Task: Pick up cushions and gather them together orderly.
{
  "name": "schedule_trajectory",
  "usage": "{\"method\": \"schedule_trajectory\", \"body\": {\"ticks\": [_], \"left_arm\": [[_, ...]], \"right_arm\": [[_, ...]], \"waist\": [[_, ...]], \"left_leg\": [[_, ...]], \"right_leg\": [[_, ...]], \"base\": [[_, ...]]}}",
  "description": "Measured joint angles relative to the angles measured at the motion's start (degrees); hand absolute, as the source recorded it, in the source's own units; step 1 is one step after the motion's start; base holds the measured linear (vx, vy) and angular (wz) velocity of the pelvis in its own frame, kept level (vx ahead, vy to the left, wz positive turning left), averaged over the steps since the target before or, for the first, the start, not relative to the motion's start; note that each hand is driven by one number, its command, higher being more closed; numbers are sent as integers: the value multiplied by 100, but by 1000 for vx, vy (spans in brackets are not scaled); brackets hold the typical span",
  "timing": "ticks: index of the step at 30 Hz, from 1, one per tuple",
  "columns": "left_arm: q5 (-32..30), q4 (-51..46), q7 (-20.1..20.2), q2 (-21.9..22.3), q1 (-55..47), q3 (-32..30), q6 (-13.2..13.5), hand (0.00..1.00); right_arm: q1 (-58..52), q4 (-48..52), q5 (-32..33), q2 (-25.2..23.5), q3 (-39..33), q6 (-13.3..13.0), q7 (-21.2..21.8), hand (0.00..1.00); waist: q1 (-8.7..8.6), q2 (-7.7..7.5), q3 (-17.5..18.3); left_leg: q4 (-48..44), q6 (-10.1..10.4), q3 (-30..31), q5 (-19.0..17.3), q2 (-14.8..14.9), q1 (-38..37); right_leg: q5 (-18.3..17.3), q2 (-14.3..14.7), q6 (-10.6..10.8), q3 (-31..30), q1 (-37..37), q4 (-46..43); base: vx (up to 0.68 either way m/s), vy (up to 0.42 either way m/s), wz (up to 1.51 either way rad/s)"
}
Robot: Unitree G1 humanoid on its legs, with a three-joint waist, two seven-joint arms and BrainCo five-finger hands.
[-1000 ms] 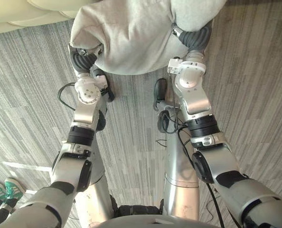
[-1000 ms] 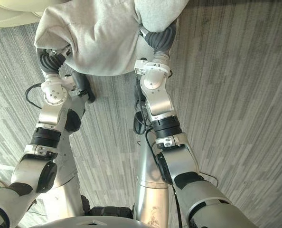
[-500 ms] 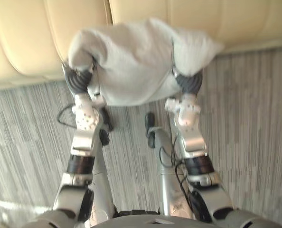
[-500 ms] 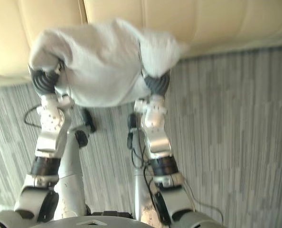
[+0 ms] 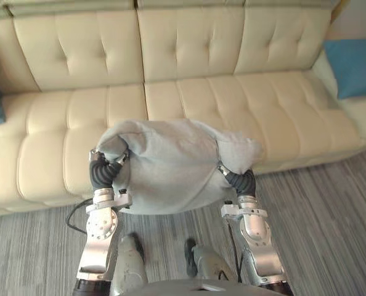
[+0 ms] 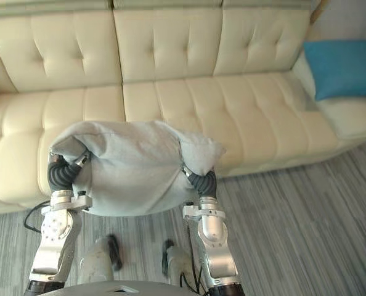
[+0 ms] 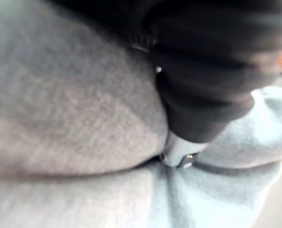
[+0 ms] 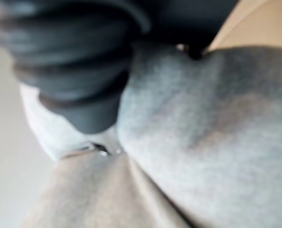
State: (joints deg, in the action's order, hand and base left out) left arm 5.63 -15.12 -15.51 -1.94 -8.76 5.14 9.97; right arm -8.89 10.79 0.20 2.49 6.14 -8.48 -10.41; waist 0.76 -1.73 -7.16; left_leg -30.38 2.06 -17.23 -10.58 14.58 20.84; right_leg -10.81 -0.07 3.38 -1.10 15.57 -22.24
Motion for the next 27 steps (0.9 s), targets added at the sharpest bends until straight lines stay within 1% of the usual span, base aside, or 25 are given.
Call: {"method": "schedule_trajectory", "body": {"ticks": [2,4,5,6,9,11,12,13,14,15,16,17,18,19,20,21,22,23,24,25,26,27], "left_arm": [[58,70,97,39,-38,2,6,100],[109,330,144,79,-49,23,19,100],[110,398,147,87,-54,23,19,100],[112,583,195,88,-75,25,15,100],[153,740,261,82,-182,72,-5,100],[154,852,349,79,-281,113,-24,100],[153,947,359,80,-317,117,-38,100],[153,1014,378,61,-385,118,-56,100],[153,1028,390,47,-399,124,-65,100],[148,1060,428,-19,-397,133,-90,100],[148,1071,437,-46,-395,133,-93,100],[147,1103,446,-134,-396,130,-96,100],[148,1116,444,-197,-393,128,-96,100],[147,1071,446,-337,-385,86,-90,100],[152,1061,437,-220,-368,60,-36,100],[150,1105,438,-76,-362,111,-40,100],[149,1217,432,-98,-277,85,-67,100],[147,1311,417,-166,-261,123,-97,100],[145,1298,428,-174,-254,155,-97,100],[146,1297,427,-165,-262,183,-97,100],[146,1302,427,-122,-287,231,-99,100],[152,1251,430,-70,-377,288,-103,100]], "right_arm": [[4,-40,-3,-4,-42,0,0,100],[26,-148,-16,1,-94,0,1,100],[36,-194,-17,1,-104,0,1,100],[80,-410,-25,0,-127,2,4,100],[85,-710,-37,1,-158,12,27,100],[77,-933,-42,19,-181,23,32,100],[71,-1035,-49,25,-178,28,43,100],[66,-1160,-57,18,-172,28,59,100],[54,-1177,-65,20,-173,28,59,100],[40,-1178,-83,24,-177,28,57,100],[40,-1179,-90,22,-176,28,57,100],[43,-1196,-119,7,-167,29,58,100],[43,-1199,-126,-22,-162,30,59,100],[33,-1223,-176,-178,-172,17,68,100],[86,-1018,-180,-48,-180,-34,152,100],[76,-935,-179,142,-190,-42,155,100],[221,-1197,-168,81,-274,13,151,100],[169,-1244,-166,39,-287,126,165,100],[65,-1217,-158,40,-229,130,165,100],[19,-1192,-158,49,-230,130,166,100],[-60,-1171,-156,86,-234,130,167,100],[-126,-1133,-148,159,-207,138,170,100]], "waist": [[-6,-5,148],[-41,-9,305],[-47,-8,315],[-51,-32,339],[-88,-34,351],[-108,-35,348],[-75,-27,331],[-79,-18,252],[-91,-29,211],[-134,-31,63],[-143,-14,21],[-158,19,-27],[-128,-75,-5],[-215,-494,115],[-193,-286,39],[-229,182,8],[-146,17,-150],[-202,3,-146],[-283,9,-130],[-320,16,-118],[-373,87,-90],[-350,267,-2]], "left_leg": [[162,2,4,1,-61,-182],[420,-16,43,42,-214,-415],[466,-20,45,45,-246,-477],[569,-23,79,46,-340,-628],[587,-44,136,34,-435,-714],[573,-121,156,-31,-508,-753],[567,-149,171,-112,-523,-818],[522,-166,192,-277,-530,-923],[504,-188,232,-301,-554,-953],[449,-262,389,-410,-626,-1019],[453,-282,436,-418,-637,-1032],[599,-366,514,-411,-670,-953],[939,-419,612,-375,-822,-974],[774,-404,736,-383,-1328,-952],[-234,-367,786,-947,-1313,-1075],[190,-398,1061,-1364,-1091,-1402],[331,-384,926,-1415,-1266,-1584],[478,-486,1053,-1340,-1395,-1606],[555,-390,1142,-1356,-1384,-1611],[552,-329,1204,-1406,-1365,-1626],[552,-198,1312,-1488,-1263,-1677],[522,1,1420,-1482,-985,-1712]], "right_leg": [[104,-19,21,-14,-254,321],[287,-71,71,-42,-594,786],[334,-83,84,-56,-680,864],[412,-132,116,-130,-840,1031],[501,-192,154,-172,-942,1099],[505,-242,159,-181,-808,799],[502,-245,165,-166,-685,455],[501,-258,172,-118,-428,-256],[515,-279,195,-105,-334,-552],[648,-389,245,-3,-71,-1262],[708,-420,210,51,22,-1434],[420,-470,66,347,181,-1363],[294,-483,48,437,186,-987],[-6,-747,-60,522,240,-276],[-191,-581,7,443,221,50],[-115,-340,98,602,214,-62],[-85,-504,219,349,538,-663],[-159,-519,230,213,834,-718],[88,-450,35,142,1035,-491],[274,-443,-26,164,1035,-496],[441,-362,-15,263,951,-536],[337,-217,-125,530,836,-572]], "base": [[130,56,-2],[131,59,0],[125,69,-10],[62,62,-12],[52,82,-11],[-18,86,-15],[-86,106,-26],[-101,99,-17],[-162,93,9],[-101,40,22],[-144,43,42],[-123,17,40],[-70,54,65],[-19,19,54],[45,39,52],[-21,78,-3],[22,79,-4],[154,-4,13],[166,-80,49],[378,-162,57],[446,-149,38],[637,-228,45]]}}
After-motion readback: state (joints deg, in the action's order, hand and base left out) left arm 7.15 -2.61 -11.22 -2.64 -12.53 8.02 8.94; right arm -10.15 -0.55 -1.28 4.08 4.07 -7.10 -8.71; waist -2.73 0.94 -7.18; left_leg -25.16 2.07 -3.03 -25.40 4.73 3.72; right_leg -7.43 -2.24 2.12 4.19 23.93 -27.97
